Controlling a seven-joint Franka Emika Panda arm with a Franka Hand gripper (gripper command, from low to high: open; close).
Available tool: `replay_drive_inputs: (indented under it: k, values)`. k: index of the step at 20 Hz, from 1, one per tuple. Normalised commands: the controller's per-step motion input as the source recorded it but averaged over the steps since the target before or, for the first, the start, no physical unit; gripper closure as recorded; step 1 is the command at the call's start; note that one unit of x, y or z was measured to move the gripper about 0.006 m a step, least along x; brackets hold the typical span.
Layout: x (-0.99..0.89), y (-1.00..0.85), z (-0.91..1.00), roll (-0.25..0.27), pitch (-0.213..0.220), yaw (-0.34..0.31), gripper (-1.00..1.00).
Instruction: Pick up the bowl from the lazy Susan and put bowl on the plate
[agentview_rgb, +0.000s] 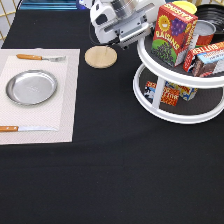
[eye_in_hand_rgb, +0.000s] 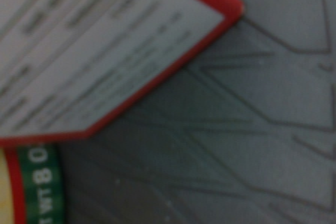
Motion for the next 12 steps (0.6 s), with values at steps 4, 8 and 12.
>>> replay_drive_inputs:
  k: [4,8,12]
  values:
    - [0.69,-0.12,0.02,0.047,-0.044,-0.006,-1.00]
    - [0.75,-0.08,0.12,0.061,-0.098,0.000,-1.00]
    - [0.67,-0.04,0.19,0.091,-0.143,0.031,-1.00]
